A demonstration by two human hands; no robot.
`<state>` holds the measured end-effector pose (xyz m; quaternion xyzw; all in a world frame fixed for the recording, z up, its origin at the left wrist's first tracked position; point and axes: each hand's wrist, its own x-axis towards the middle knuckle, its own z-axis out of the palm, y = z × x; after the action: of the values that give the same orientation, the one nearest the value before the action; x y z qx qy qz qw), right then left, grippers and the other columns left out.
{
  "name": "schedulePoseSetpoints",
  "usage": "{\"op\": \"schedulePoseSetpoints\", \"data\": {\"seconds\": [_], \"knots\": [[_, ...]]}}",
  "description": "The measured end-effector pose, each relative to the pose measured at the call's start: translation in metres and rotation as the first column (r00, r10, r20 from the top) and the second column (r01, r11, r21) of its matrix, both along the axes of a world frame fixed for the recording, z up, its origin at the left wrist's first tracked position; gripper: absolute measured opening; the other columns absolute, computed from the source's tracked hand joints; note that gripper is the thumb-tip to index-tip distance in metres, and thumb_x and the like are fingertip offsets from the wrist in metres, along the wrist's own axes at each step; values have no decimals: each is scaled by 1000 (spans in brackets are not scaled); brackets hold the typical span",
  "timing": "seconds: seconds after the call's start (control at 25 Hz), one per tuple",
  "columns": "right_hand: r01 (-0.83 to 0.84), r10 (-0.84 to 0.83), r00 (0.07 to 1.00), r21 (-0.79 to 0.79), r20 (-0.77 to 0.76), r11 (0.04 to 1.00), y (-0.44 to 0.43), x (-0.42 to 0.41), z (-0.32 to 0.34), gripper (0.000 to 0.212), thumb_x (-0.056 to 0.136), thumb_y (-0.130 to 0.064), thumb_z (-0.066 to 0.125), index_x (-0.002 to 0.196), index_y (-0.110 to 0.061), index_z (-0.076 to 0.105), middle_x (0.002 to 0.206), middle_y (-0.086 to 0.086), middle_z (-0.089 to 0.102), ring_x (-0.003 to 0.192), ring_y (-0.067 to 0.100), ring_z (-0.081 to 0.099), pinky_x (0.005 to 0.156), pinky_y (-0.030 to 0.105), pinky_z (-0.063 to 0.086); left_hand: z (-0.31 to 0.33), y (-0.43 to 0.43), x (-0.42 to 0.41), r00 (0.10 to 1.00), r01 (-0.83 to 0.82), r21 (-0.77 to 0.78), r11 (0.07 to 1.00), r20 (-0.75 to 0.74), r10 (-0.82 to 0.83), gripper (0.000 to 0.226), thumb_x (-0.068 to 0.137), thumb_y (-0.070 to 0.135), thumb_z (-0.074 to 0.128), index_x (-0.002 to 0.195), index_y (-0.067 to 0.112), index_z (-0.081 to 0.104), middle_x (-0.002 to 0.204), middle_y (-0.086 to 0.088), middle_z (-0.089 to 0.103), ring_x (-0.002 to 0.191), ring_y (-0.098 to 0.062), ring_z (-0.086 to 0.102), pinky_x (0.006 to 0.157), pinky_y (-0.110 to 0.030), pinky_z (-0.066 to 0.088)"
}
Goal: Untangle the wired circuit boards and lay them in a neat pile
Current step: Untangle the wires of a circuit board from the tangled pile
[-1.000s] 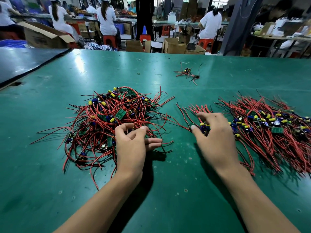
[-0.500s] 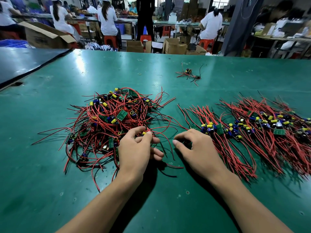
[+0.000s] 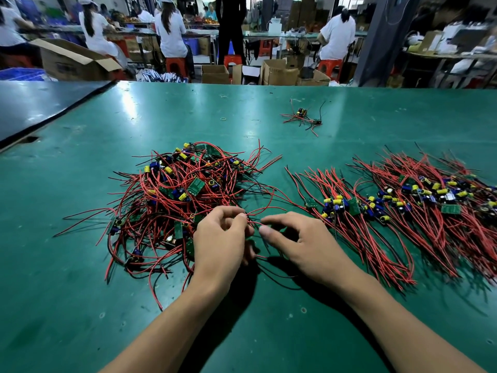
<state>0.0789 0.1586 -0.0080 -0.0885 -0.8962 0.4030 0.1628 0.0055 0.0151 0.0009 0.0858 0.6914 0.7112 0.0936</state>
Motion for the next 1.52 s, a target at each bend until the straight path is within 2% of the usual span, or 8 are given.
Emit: {"op": "schedulePoseSetpoints", "data": {"seconds": [0.2, 0.4, 0.6, 0.76, 0.92, 1.08, 1.32, 1.52], "knots": [[33, -33, 999, -2, -4, 999, 2, 1, -1, 9, 89, -26, 75, 95, -20, 79, 84, -10, 76, 78, 0, 67, 78, 24, 54, 0, -3, -3, 914, -157, -184, 970, -399, 72, 10, 89, 15, 64, 85, 24, 68, 71, 8, 68, 62, -6, 62, 60, -26, 51], [145, -189, 972, -273, -140, 951, 12, 1, 8, 11, 92, -22, 71, 85, -16, 78, 76, -4, 74, 68, 1, 60, 70, 19, 50, -6, -3, -6, 861, -227, -301, 926, -506, 46, 14, 86, 19, 68, 99, 21, 68, 94, 8, 64, 79, -10, 57, 80, -35, 51], [1, -93, 979, -451, -183, 893, 13, 6, 17, 12, 91, -19, 70, 92, -11, 79, 67, -10, 67, 62, -3, 55, 62, 8, 42, -4, 0, 1, 946, -13, -287, 958, -314, -81, 26, 89, 36, 68, 112, 23, 69, 98, 12, 71, 81, -5, 65, 86, -34, 55], [-76, -19, 984, -519, -174, 851, 10, 8, 19, 26, 83, -35, 70, 92, -13, 80, 65, -9, 63, 60, 0, 51, 57, 10, 39, -1, 0, 4, 940, 77, -258, 963, -304, -157, 17, 90, 26, 69, 106, 20, 72, 88, 7, 74, 78, -11, 69, 79, -37, 57], [-53, -45, 986, -549, -163, 834, 13, 5, 17, 31, 80, -43, 71, 89, -15, 79, 67, -7, 62, 57, 4, 48, 54, 13, 37, 1, 2, 4, 972, 119, -113, 987, -189, -138, 6, 94, 20, 63, 97, 18, 67, 81, 3, 76, 59, -1, 62, 56, -18, 48], [-5, -95, 990, -687, -108, 726, 22, 1, 15, 40, 83, -52, 63, 88, -15, 79, 70, -3, 60, 48, 9, 41, 44, 15, 31, 4, 3, -1, 990, 131, 93, 987, 43, -135, 16, 98, 20, 56, 93, 5, 59, 78, -6, 74, 46, -8, 48, 44, -22, 38], [-82, 214, 976, -833, 45, 548, 25, 5, 13, 37, 77, -34, 80, 109, -16, 76, 85, 1, 66, 49, 11, 51, 39, 20, 38, 10, 2, -3, 925, 221, 283, 933, 242, -293, 15, 96, 18, 56, 83, 12, 61, 72, -9, 69, 51, -14, 53, 45, -22, 44], [-147, 261, 965, -788, 18, 598, 16, 6, 14, 40, 84, -39, 74, 122, -26, 71, 85, 4, 68, 60, 9, 53, 52, 20, 43, 9, 4, 5, 807, 426, 302, 853, 299, -509, 11, 92, 15, 58, 83, 8, 58, 68, -11, 64, 49, -18, 55, 44, -23, 47]]}}
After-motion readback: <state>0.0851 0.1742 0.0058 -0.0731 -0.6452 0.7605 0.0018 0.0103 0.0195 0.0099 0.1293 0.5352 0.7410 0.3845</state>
